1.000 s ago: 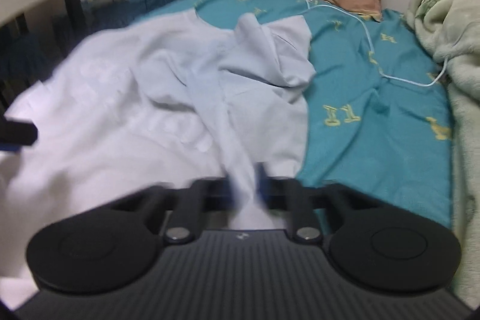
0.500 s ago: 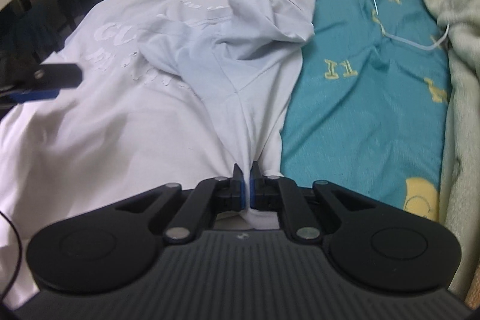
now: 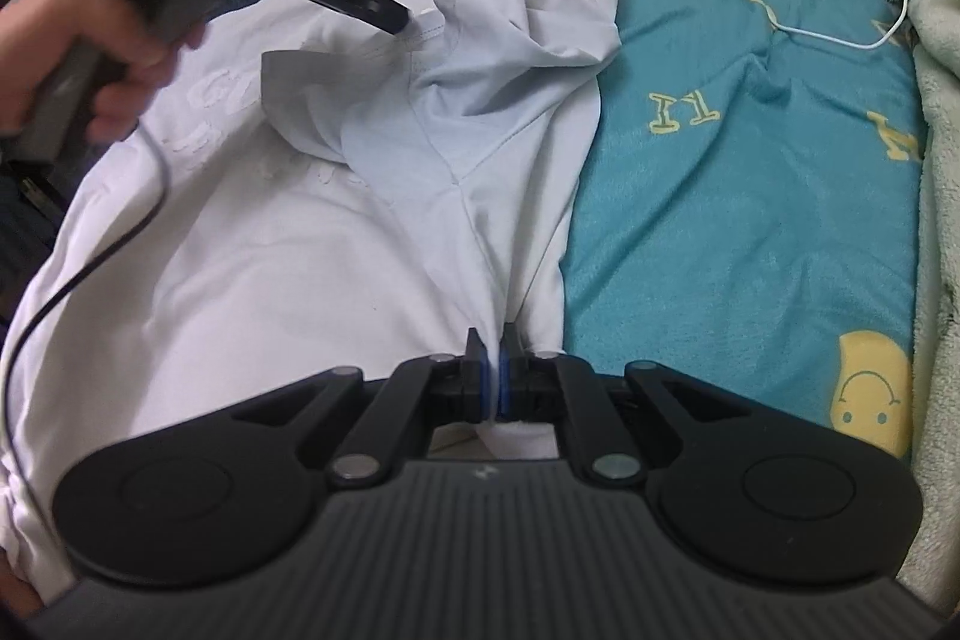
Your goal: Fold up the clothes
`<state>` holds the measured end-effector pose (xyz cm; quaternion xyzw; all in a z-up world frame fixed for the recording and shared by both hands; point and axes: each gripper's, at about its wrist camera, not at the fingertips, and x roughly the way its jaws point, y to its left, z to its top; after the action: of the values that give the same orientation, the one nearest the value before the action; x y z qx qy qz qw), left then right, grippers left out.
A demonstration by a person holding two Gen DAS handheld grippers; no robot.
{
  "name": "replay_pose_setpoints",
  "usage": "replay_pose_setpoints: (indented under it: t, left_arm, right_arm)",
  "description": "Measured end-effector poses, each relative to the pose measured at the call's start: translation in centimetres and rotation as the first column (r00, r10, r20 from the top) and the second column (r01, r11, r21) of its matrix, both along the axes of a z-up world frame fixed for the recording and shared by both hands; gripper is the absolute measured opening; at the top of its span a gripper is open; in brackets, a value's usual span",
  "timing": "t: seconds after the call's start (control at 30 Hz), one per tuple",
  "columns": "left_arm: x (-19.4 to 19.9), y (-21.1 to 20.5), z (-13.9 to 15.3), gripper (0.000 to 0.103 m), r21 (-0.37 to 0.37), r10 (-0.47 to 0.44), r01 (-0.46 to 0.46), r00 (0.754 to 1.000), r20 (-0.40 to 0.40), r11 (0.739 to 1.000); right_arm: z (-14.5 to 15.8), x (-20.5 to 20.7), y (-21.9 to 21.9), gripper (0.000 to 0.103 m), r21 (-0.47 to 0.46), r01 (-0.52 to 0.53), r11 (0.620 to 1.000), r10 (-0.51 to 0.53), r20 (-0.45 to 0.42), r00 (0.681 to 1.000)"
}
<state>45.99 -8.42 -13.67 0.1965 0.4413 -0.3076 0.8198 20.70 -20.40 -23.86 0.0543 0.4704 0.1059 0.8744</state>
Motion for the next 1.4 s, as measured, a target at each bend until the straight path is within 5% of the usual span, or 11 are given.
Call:
replay_pose_setpoints:
  t: [0.1,0.2,0.3,0.53,0.77,0.9,0.93,1.03,1.13,1.3,1.4]
  left_arm:
    - [0.6,-0.9,-1.5,0.037,0.011,-0.096,0.097,0.993,-0.068,0.995]
    - [0.2,-0.9,-1.5,0.004,-0.037,-0.138,0.135,0.985,-0.102,0.99]
    - [-0.4,0.8,0.1,0.003,-0.136,-0.146,0.137,0.988,-0.055,0.981]
    - [1.3,6.7,3.4,0.002,-0.353,0.125,-0.105,0.992,0.035,0.93]
    - [5.7,8.0,-0.5,0.003,-0.281,0.462,-0.442,0.887,0.005,0.852]
    - [5.8,9.3,-2.7,0.008,-0.286,0.482,-0.475,0.875,-0.05,0.832]
    - [5.6,9.6,-2.6,0.018,-0.29,0.48,-0.474,0.876,-0.054,0.832]
    - [4.3,10.5,-1.2,0.042,-0.299,0.45,-0.444,0.891,-0.05,0.845]
    - [1.7,10.9,1.0,0.051,-0.294,0.383,-0.364,0.924,0.011,0.884]
    - [-2.3,9.4,2.8,0.053,-0.231,0.153,-0.138,0.987,0.049,0.963]
    - [-3.9,7.4,1.8,0.051,-0.156,0.027,-0.024,1.0,0.015,0.987]
  right_arm:
    - [-0.1,0.2,0.0,0.006,0.009,0.0,1.0,0.0,-0.002,1.0]
    - [-0.1,0.1,0.1,0.006,0.005,-0.005,1.0,0.005,0.0,1.0]
    - [0.1,0.1,0.2,0.006,-0.005,-0.012,1.0,0.012,0.001,1.0]
    - [0.8,-0.7,1.8,0.006,-0.112,-0.033,0.993,0.038,0.043,0.998]
    - [0.9,-1.4,4.1,0.007,-0.205,-0.123,0.971,0.138,0.059,0.989]
    - [0.6,-1.4,3.9,0.007,-0.208,-0.13,0.97,0.144,0.057,0.988]
    - [0.6,-1.3,3.7,0.007,-0.202,-0.128,0.971,0.142,0.055,0.988]
    - [0.6,-1.1,3.5,0.007,-0.187,-0.122,0.975,0.134,0.053,0.99]
    - [0.6,-1.0,3.6,0.007,-0.181,-0.117,0.977,0.129,0.054,0.99]
    - [0.7,-1.3,3.8,0.007,-0.172,-0.112,0.979,0.124,0.057,0.991]
    - [0.6,-1.2,3.6,0.007,-0.162,-0.11,0.981,0.12,0.055,0.991]
